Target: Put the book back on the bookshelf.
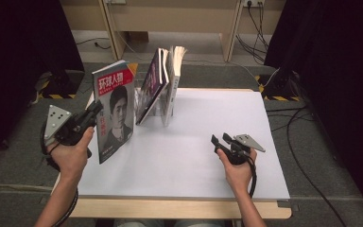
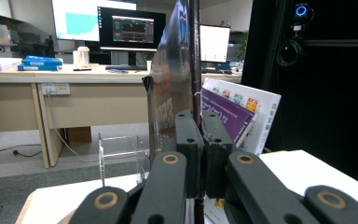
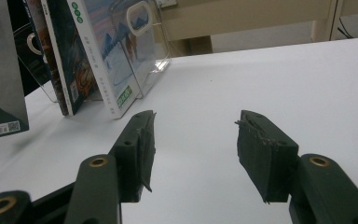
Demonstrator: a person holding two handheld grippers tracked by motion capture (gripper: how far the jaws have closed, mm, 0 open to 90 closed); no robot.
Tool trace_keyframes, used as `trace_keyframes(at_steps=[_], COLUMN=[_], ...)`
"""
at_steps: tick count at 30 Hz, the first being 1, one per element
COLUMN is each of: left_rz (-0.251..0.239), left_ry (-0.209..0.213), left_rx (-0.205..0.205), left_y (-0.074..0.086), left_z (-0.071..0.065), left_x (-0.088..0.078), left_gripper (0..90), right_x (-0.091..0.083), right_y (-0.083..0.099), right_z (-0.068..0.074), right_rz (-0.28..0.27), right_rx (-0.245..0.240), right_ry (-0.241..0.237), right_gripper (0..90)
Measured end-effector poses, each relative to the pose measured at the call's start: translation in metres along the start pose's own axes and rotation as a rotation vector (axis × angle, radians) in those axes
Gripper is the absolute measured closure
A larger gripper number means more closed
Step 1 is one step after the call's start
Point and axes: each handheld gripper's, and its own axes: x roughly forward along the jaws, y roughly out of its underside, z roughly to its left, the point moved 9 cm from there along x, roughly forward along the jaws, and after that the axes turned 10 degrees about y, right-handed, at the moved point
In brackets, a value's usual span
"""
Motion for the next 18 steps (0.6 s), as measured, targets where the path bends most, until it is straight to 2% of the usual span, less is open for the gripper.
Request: trace_keyframes(at_steps=[18], left_rz=[-0.042], left_ry=[-0.046], left_rx=[0.017], left_y=[-0.01], left_z=[0.021], left_x=[0.01], left_gripper=[87.2], right_x=[-0.002], right_y=[0.004], right_z=[-0.007], right_rz=[-0.013], right_rx=[0.017], right_ry=[0.031], right_gripper=[46.3])
